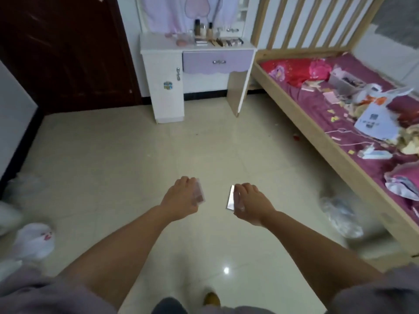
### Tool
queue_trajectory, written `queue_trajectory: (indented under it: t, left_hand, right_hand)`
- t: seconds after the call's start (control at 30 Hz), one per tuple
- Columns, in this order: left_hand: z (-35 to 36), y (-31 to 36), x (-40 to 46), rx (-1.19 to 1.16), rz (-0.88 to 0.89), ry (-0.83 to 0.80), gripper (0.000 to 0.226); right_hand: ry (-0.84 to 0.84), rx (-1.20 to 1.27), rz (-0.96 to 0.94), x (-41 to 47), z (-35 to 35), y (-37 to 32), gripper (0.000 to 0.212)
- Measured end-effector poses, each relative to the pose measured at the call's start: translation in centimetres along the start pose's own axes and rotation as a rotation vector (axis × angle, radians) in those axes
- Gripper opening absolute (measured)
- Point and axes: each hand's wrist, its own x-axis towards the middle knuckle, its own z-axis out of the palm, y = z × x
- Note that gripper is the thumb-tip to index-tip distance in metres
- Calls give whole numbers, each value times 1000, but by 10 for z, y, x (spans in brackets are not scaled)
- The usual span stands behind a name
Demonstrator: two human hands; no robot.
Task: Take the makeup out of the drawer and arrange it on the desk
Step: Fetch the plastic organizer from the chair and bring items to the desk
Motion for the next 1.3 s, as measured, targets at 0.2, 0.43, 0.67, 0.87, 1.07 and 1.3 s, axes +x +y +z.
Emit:
queue_trajectory:
  t: [0.2,0.43,0.67,0.87,1.07,1.3]
  left_hand:
    - [-32,-48,97,-41,-94,24,65]
    - [-97,-136,251,18,-145,56,60]
    - [-169,-187,423,56,-121,28,61]
    - [-190,-200,579,55,-42,26,64]
    - [-216,-208,729,-18,-126,60,63]
    - [-245,-231,863,-102,-99,68,74]
  right_hand:
    - [-22,-31,-99,138,-30,9,58]
    - [28,-9,-148,336,-77,-7,57]
    - [52,53,-117,496,-139,11,75]
    - [38,38,-82,632,-173,74,75]
    - [52,8,-145,788,-226,132,75]
    - [0,-44,-198,938,-268,174,79]
